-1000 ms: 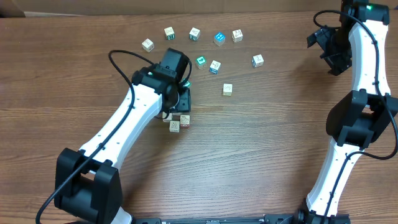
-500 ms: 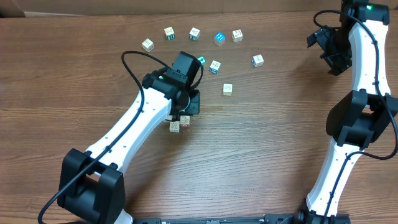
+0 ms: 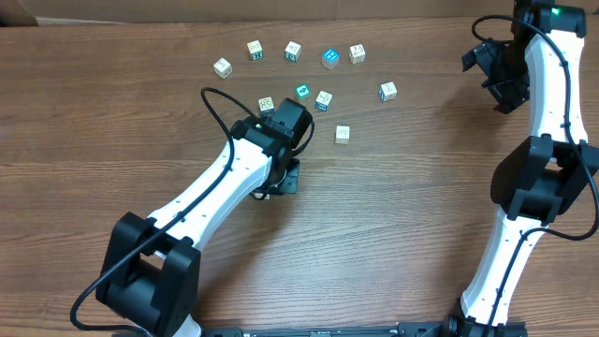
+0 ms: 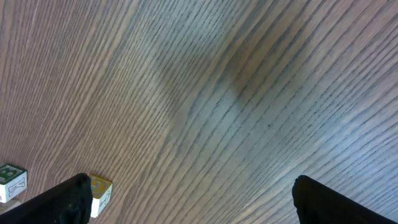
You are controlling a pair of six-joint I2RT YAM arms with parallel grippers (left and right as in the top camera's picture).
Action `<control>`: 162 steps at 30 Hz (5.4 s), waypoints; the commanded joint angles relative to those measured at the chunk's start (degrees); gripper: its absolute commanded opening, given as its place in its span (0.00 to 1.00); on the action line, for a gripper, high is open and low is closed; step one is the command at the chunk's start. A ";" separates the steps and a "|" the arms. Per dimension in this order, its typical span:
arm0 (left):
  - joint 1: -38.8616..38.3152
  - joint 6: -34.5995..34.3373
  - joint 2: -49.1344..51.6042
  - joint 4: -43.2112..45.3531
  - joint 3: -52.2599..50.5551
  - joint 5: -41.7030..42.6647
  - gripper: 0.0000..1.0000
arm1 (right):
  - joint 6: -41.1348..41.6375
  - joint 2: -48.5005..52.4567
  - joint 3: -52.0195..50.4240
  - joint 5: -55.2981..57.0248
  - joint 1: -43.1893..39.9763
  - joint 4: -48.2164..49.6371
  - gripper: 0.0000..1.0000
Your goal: Form a circle
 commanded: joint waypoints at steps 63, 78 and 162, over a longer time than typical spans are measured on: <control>9.22 -3.78 1.29 10.97 -7.13 -7.61 0.10 | -0.20 -1.57 0.98 0.11 -0.11 0.04 1.00; 10.78 -3.82 1.29 13.05 -5.03 -6.64 0.16 | -0.20 -1.57 0.98 0.11 -0.11 0.04 1.00; 28.70 -2.95 1.07 14.80 -5.05 0.04 1.00 | -0.20 -1.57 0.98 0.11 -0.11 0.04 1.00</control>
